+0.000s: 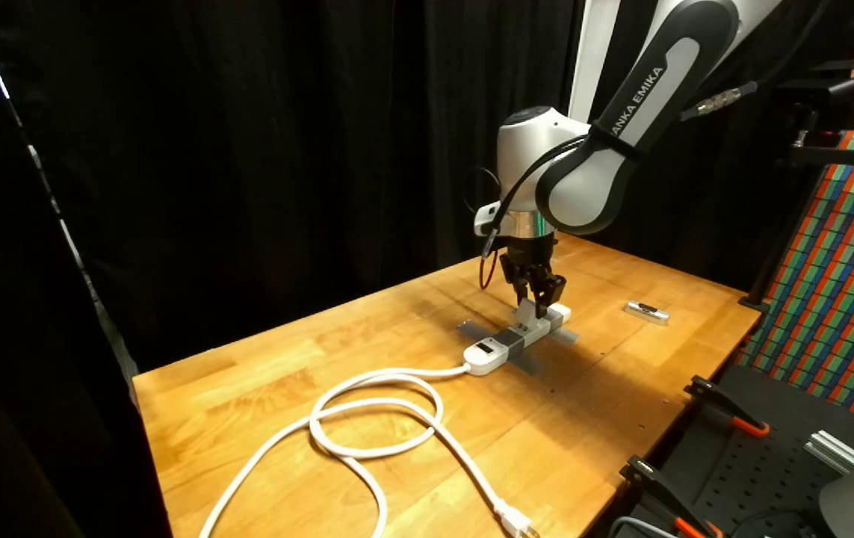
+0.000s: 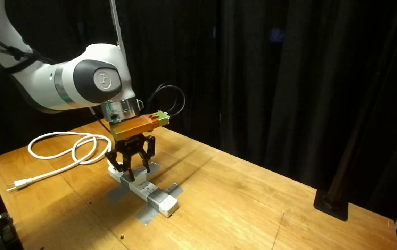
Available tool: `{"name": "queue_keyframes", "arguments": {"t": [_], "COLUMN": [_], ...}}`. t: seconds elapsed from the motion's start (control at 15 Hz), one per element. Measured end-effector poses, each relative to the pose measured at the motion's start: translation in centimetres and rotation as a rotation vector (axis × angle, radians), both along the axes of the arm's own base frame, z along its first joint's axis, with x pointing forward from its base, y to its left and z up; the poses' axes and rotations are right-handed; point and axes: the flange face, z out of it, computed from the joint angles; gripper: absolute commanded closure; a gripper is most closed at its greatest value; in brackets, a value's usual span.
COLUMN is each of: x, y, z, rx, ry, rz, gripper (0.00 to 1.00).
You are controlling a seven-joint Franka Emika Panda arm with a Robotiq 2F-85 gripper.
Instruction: Put the charging block on the extension sockets
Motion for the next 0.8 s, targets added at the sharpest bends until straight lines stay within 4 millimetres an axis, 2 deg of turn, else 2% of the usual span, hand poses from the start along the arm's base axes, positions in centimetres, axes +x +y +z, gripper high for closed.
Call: {"name": "queue_keyframes", "arguments": {"t": [0.8], "x": [0.69], "y": [-0.21], "z": [-0.43], "rx": [-0.02], "ry": [0.045], "rz": [0.032], "gripper": [0.77]}}
